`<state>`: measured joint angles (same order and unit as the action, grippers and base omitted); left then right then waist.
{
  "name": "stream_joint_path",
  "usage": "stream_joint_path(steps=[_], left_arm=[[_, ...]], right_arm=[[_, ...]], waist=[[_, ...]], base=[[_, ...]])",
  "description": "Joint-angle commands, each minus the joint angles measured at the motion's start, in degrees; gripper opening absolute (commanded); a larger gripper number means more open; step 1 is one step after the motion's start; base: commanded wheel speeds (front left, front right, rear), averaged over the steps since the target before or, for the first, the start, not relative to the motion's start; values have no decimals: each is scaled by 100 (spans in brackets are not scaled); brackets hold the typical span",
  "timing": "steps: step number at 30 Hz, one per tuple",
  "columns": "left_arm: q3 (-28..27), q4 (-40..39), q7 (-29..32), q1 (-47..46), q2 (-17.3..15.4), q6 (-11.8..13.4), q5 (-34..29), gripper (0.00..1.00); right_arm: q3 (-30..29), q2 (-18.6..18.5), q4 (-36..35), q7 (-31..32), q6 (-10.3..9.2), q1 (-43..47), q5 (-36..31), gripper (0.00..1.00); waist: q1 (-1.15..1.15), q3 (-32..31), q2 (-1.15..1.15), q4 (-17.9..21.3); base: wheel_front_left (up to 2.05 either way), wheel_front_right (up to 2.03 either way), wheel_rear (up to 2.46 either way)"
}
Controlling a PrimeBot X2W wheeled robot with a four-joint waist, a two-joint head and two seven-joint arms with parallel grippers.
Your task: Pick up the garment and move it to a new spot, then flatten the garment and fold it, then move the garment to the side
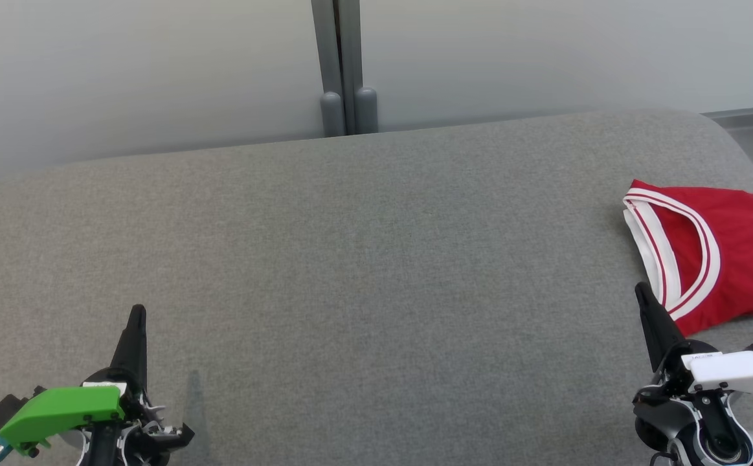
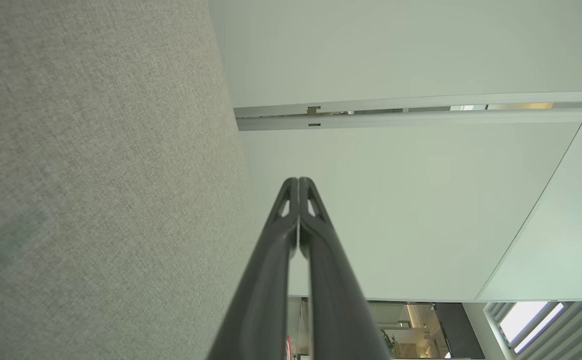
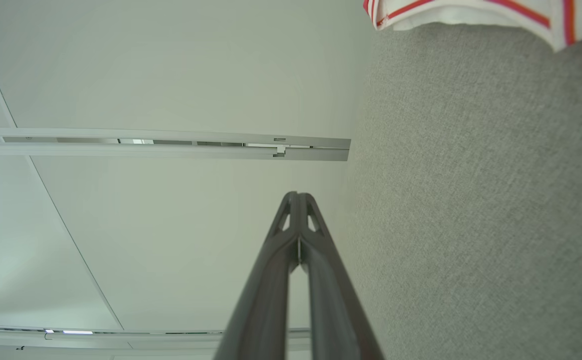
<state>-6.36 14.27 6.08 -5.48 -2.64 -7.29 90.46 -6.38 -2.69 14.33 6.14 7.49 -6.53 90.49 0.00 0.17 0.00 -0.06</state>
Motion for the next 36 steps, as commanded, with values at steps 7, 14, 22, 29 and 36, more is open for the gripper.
stream_joint_path(steps=[7,14,22,29,36], left_arm=[[-30,-27,68,-106,-43,-37,205,0],[-29,-28,67,-106,-42,-36,205,0],[-28,-28,67,-106,-42,-36,205,0],[-28,-28,67,-105,-42,-36,204,0],[-28,-29,67,-105,-42,-36,205,0]], right_arm=[[-26,-35,-50,59,0,62,200,0],[-26,-34,-49,59,0,62,201,0],[-25,-34,-49,59,0,62,201,0],[-25,-34,-49,59,0,62,201,0],[-25,-34,-49,59,0,63,201,0]], waist=[[0,0,0,6],[0,0,0,6],[0,0,0,6],[0,0,0,6],[0,0,0,6]], base=[[0,0,0],[0,0,0],[0,0,0],[0,0,0],[0,0,0]])
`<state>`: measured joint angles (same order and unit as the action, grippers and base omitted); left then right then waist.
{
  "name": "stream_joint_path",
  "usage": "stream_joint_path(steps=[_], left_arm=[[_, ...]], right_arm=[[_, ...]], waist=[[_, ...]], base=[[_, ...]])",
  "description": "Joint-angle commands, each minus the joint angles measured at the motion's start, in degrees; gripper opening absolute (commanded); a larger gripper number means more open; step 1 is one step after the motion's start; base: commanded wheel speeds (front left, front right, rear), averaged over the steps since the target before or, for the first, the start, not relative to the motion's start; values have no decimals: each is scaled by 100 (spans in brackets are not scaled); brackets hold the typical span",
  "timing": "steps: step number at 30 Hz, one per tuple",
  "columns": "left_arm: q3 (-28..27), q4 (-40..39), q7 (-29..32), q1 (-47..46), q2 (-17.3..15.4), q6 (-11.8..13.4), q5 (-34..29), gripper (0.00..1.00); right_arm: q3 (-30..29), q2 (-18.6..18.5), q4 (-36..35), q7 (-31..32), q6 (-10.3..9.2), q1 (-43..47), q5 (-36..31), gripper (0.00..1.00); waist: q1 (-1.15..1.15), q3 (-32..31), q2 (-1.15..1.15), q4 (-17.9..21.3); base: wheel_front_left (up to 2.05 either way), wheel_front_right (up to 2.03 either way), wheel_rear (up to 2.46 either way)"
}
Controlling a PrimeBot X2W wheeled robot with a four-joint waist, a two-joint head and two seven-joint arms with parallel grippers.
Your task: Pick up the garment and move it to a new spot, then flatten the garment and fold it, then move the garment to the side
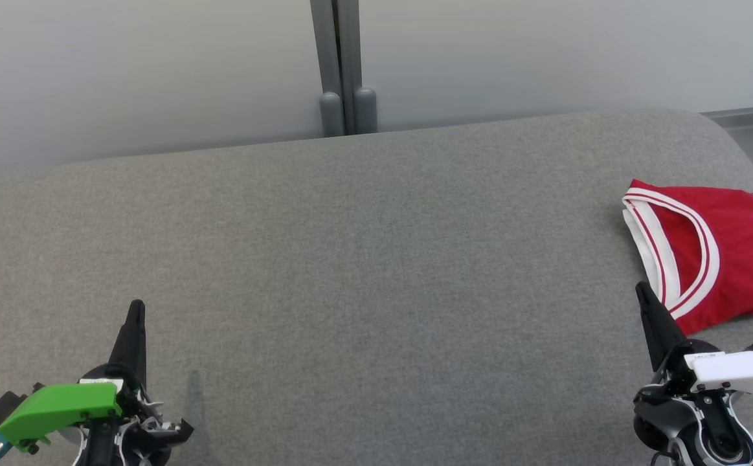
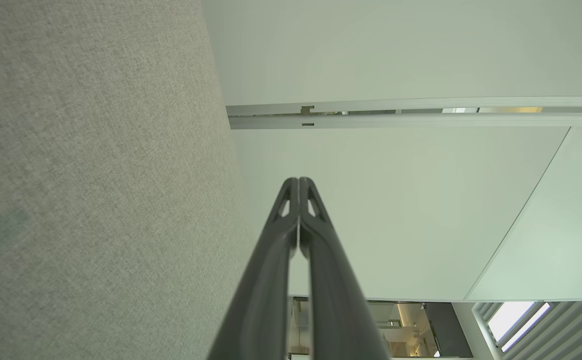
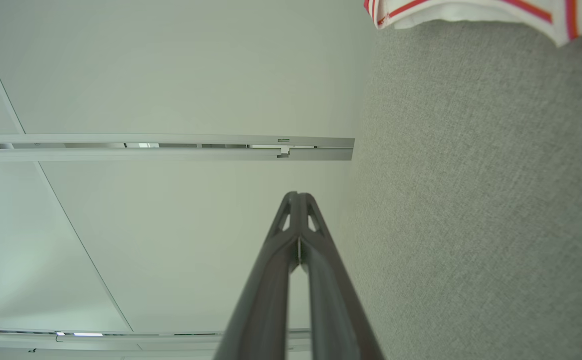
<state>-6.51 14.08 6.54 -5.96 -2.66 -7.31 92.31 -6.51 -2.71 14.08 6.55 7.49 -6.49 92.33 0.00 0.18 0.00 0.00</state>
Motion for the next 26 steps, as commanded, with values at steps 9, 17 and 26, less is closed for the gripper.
stream_joint_path(steps=[9,17,26], left_arm=[[-12,-10,20,-57,-40,-34,19,0],[-12,-11,20,-57,-40,-33,19,0],[-12,-11,20,-57,-40,-33,19,0]], right_arm=[[-12,-32,-23,17,0,58,18,0],[-11,-32,-23,17,0,58,18,0],[-11,-32,-23,17,0,59,18,0]], waist=[[0,0,0,0],[0,0,0,0],[0,0,0,0]], base=[[0,0,0],[0,0,0],[0,0,0]])
